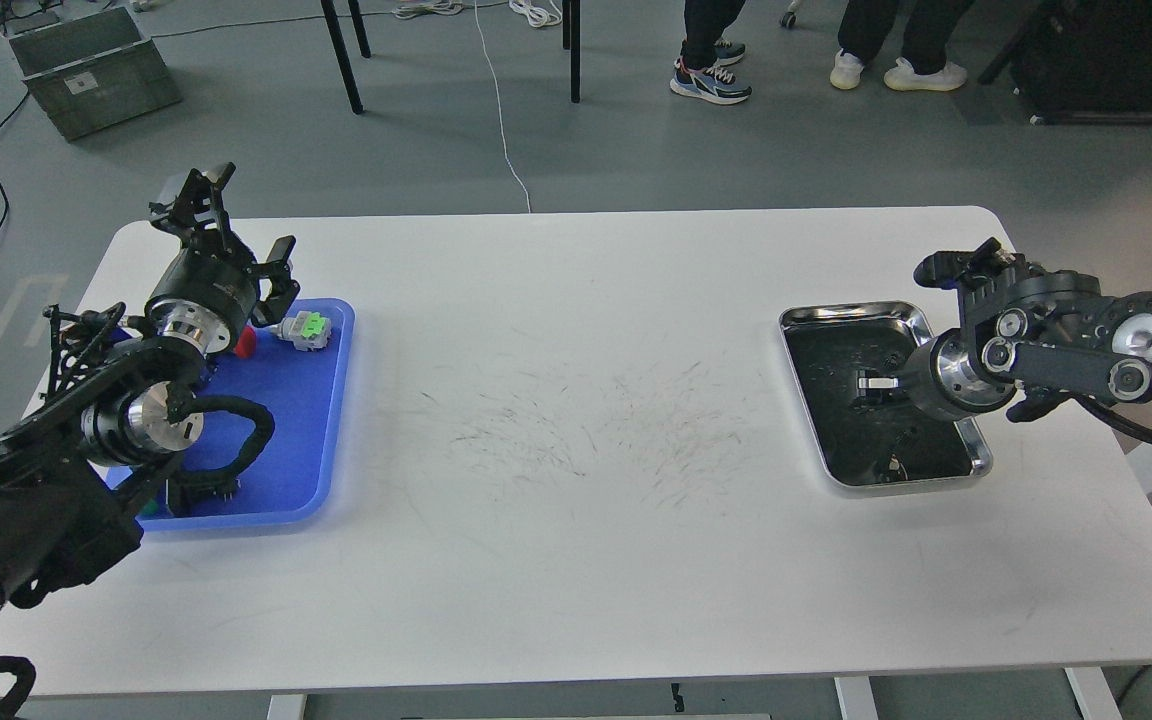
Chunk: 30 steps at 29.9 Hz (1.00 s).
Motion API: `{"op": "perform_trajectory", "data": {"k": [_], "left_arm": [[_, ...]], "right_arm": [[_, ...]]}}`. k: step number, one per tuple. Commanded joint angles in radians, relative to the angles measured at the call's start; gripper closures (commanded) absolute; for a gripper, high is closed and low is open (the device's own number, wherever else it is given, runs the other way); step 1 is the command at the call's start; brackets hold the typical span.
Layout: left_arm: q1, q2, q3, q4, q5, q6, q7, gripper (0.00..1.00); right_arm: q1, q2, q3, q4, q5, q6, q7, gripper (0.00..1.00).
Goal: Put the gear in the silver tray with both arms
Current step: 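Raise and withdraw the right arm from the silver tray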
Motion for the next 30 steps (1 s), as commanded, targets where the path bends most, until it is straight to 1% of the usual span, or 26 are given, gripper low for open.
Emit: {"op": "perform_trajectory", "data": {"k": [1, 3, 8, 12, 14, 15, 17, 19, 22, 24, 26, 28, 30], "left_arm": [[-0.005, 0.002, -0.001, 0.001, 0.000, 0.000, 0.002, 0.02], [-0.008, 0.002, -0.004, 0.001, 0.000, 0.000, 0.004, 0.02], [-0.014, 0.029, -0.007, -0.001, -0.003, -0.008, 0.007, 0.02], [-0.061, 0.049, -0.005, -0.001, -0.009, -0.003, 0.015, 0.02], [-0.095, 0.058, -0.001, -0.001, -0.009, -0.003, 0.025, 0.02], [-0.110, 0.063, 0.001, -0.001, -0.008, -0.005, 0.033, 0.02], [-0.141, 0.064, -0.001, -0.001, -0.009, -0.008, 0.067, 0.02], [-0.164, 0.063, -0.007, 0.004, -0.014, -0.005, 0.094, 0.02], [-0.202, 0.046, -0.007, 0.045, -0.015, -0.005, 0.097, 0.02], [-0.224, 0.006, -0.008, 0.077, -0.018, -0.011, 0.103, 0.02], [-0.230, -0.031, -0.008, 0.089, -0.018, -0.032, 0.119, 0.02], [-0.227, -0.055, -0.013, 0.108, -0.020, -0.051, 0.119, 0.02], [-0.221, -0.096, -0.048, 0.154, -0.035, -0.052, 0.116, 0.02]], "right_arm": [[-0.004, -0.014, 0.127, -0.006, 0.014, -0.012, 0.005, 0.06], [-0.008, -0.033, 0.230, -0.005, 0.018, -0.024, 0.017, 0.06], [-0.059, -0.096, 0.497, -0.006, 0.150, -0.058, 0.100, 0.06], [-0.115, -0.135, 0.719, -0.015, 0.308, -0.061, 0.109, 0.06], [-0.173, -0.133, 0.863, -0.061, 0.417, -0.061, 0.118, 0.06], [-0.207, -0.121, 0.928, -0.092, 0.463, -0.064, 0.124, 0.06], [-0.279, -0.103, 1.061, -0.168, 0.541, -0.087, 0.129, 0.07], [-0.347, -0.032, 1.207, -0.247, 0.619, -0.090, 0.129, 0.07], [-0.454, 0.041, 1.395, -0.323, 0.728, -0.072, 0.137, 0.06], [-0.555, 0.066, 1.511, -0.328, 0.794, -0.031, 0.149, 0.05], [-0.661, 0.107, 1.603, -0.318, 0.824, 0.033, 0.149, 0.03], [-0.729, 0.153, 1.652, -0.298, 0.827, 0.087, 0.149, 0.02], [-0.767, 0.169, 1.674, -0.282, 0.827, 0.110, 0.154, 0.01]]}}
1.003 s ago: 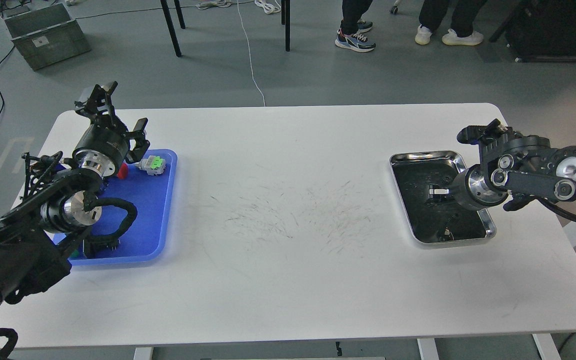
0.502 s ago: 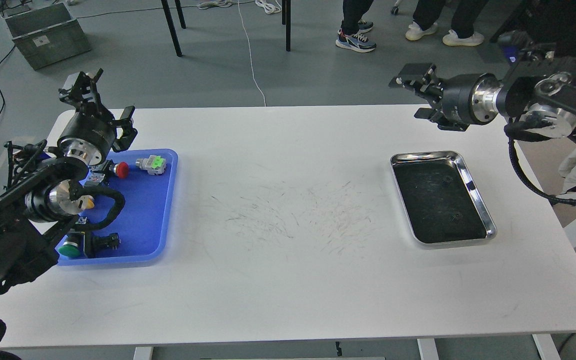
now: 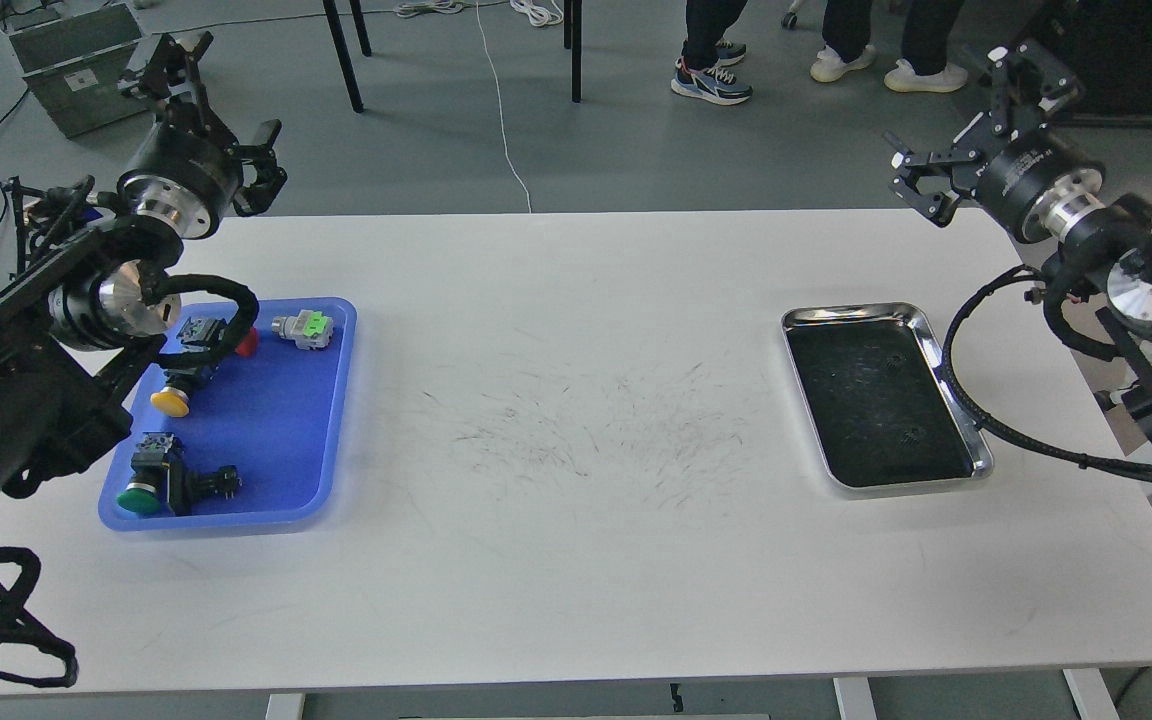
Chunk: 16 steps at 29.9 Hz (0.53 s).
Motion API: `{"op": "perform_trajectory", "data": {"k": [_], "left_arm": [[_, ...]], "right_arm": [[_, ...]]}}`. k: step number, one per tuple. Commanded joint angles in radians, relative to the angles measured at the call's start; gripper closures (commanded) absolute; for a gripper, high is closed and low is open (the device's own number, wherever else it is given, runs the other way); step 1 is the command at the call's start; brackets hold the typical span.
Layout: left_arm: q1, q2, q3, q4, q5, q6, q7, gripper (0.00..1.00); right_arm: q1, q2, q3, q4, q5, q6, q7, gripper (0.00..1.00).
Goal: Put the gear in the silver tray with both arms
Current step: 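Raise and withdraw the right arm from the silver tray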
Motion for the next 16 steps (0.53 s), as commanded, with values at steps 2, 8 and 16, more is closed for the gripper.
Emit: {"op": "perform_trajectory", "data": {"k": [2, 8, 16], "left_arm": [[0.009, -0.094, -0.071, 0.097, -0.022, -0.019, -0.001, 0.02], [0.056, -0.112, -0.098, 0.128, -0.024, -0.085, -0.018, 0.02], [0.081, -0.100, -0.124, 0.148, -0.053, -0.085, -0.045, 0.02]], "right_arm": [[-0.083, 0.036, 0.054, 0.031, 0.006, 0.049, 0.006, 0.01], [-0.082, 0.029, 0.063, 0.049, 0.006, 0.049, 0.008, 0.01], [-0.077, 0.041, 0.070, 0.051, 0.006, 0.045, 0.009, 0.01]]}}
